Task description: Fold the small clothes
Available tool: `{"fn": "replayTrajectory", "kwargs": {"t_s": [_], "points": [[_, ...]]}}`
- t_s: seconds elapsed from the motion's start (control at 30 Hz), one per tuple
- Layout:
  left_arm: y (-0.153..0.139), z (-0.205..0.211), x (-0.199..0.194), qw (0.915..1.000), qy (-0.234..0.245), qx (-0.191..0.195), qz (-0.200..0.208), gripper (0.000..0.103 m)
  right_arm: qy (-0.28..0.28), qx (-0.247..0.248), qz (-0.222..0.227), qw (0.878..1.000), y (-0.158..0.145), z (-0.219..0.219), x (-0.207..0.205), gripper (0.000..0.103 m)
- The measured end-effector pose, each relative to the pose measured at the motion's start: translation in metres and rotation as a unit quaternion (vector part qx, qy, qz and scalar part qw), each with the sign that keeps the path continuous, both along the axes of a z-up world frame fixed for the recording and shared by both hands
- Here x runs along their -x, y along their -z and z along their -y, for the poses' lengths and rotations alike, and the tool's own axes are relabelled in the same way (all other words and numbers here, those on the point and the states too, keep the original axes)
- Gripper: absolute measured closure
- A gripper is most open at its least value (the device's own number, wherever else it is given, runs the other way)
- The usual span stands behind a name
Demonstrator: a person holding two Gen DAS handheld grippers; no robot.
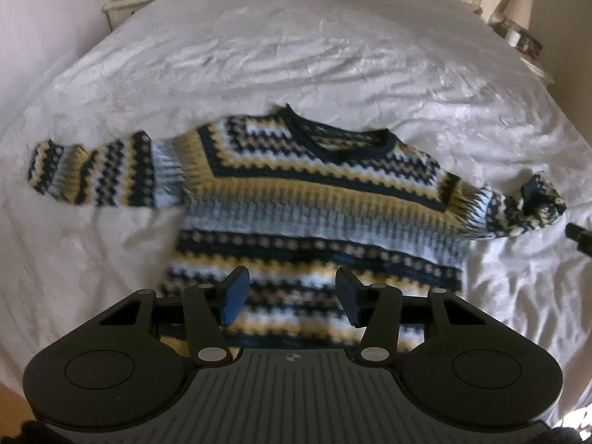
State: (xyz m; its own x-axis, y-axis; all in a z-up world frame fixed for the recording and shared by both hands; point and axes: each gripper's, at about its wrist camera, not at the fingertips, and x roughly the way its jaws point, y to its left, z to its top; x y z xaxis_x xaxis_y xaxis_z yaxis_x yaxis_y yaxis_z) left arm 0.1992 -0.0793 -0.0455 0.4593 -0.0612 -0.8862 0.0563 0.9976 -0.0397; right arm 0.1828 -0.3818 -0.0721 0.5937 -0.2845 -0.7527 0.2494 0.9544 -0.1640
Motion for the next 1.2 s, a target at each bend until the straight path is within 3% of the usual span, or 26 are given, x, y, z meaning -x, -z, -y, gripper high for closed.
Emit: {"fn": "replayTrajectory", "kwargs": {"t_s": [0.2, 0.37, 0.5, 0.67, 0.7, 0.77, 0.8, 0.83, 0.9, 1.03, 1.2], "points": [[0.008, 0.061, 0.007, 0.9995, -0.017, 0.001, -0.027, 0.052, -0.038, 0.008, -0.009, 0.999, 0.031, 0.063, -0.027, 0.041], [0.008, 0.096, 0.02, 0.999, -0.023, -0.02, -0.033, 0.052, -0.094, 0.014, 0.0, 0.995, 0.052, 0.085, -0.062, 0.04], [0.003, 0.102, 0.03, 0.9971, -0.061, -0.034, -0.031, 0.052, -0.137, 0.021, -0.01, 0.99, 0.078, 0.086, -0.094, 0.04], [-0.004, 0.094, 0.04, 0.9901, -0.128, -0.048, -0.031, 0.052, -0.183, 0.067, -0.057, 0.979, 0.119, 0.081, -0.123, 0.043], [-0.005, 0.093, 0.042, 0.9884, -0.14, -0.049, -0.032, 0.052, -0.19, 0.082, -0.066, 0.976, 0.126, 0.08, -0.126, 0.045], [-0.005, 0.092, 0.044, 0.9858, -0.157, -0.049, -0.035, 0.052, -0.203, 0.118, -0.086, 0.968, 0.139, 0.081, -0.13, 0.062], [-0.005, 0.092, 0.044, 0.9849, -0.162, -0.048, -0.037, 0.052, -0.204, 0.125, -0.093, 0.967, 0.143, 0.083, -0.132, 0.079], [-0.005, 0.093, 0.044, 0.9843, -0.165, -0.048, -0.038, 0.052, -0.201, 0.118, -0.097, 0.968, 0.143, 0.09, -0.132, 0.091], [-0.004, 0.098, 0.042, 0.9844, -0.164, -0.051, -0.038, 0.052, -0.186, 0.079, -0.088, 0.975, 0.133, 0.106, -0.129, 0.098], [-0.003, 0.113, 0.037, 0.9873, -0.144, -0.058, -0.034, 0.052, -0.12, 0.013, -0.039, 0.992, 0.094, 0.153, -0.104, 0.098], [0.003, 0.136, 0.024, 0.9918, -0.111, -0.05, -0.038, 0.052, -0.044, -0.043, 0.014, 0.998, 0.043, 0.217, -0.06, 0.098]]}}
